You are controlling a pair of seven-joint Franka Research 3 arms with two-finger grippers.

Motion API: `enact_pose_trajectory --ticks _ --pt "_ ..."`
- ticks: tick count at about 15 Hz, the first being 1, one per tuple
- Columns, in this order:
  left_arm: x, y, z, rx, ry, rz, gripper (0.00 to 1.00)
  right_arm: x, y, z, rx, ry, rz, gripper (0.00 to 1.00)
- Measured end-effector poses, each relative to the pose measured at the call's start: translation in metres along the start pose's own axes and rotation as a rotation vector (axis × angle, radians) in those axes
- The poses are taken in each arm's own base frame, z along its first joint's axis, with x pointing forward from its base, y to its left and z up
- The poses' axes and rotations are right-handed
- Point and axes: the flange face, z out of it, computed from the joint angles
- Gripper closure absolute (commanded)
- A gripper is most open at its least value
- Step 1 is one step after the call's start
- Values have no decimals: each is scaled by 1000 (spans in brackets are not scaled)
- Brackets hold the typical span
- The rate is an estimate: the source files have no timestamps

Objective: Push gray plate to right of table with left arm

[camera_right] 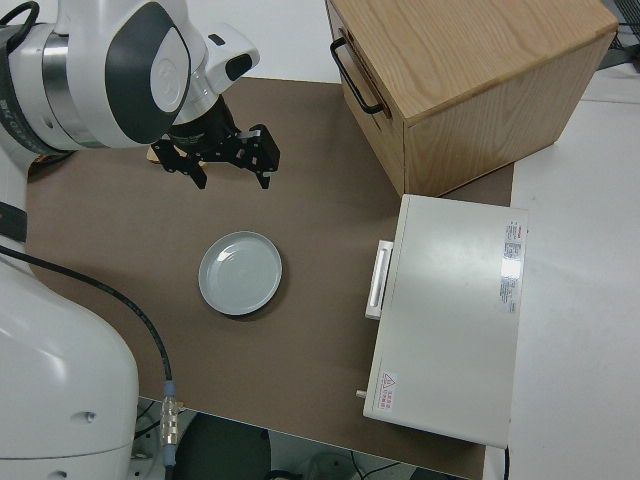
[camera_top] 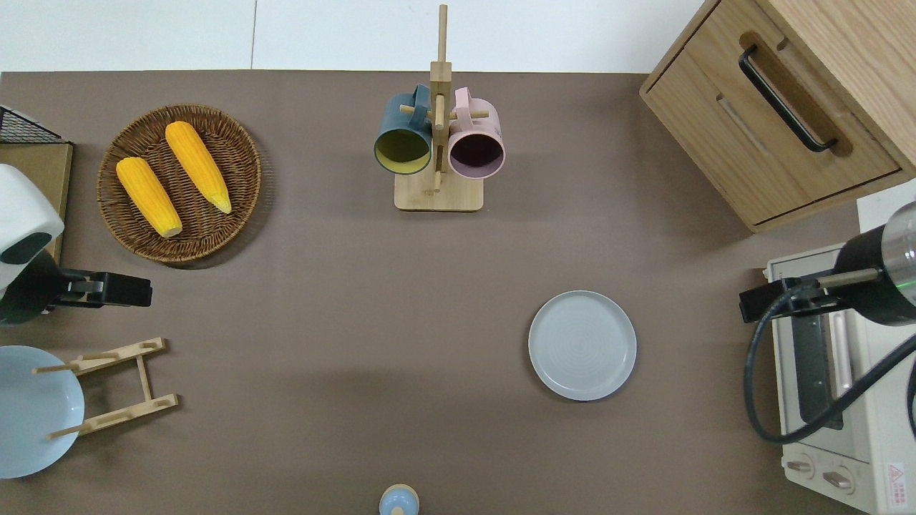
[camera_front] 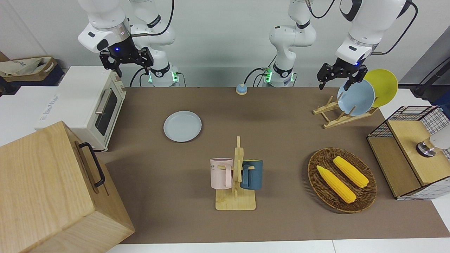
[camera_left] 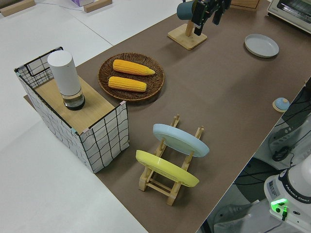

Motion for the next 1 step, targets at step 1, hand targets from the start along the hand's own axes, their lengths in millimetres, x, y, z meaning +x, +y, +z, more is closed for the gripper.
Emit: enact_pose_trajectory --ticks 1 --pt "0 0 0 0 0 0 7 0 0 0 0 0 0 17"
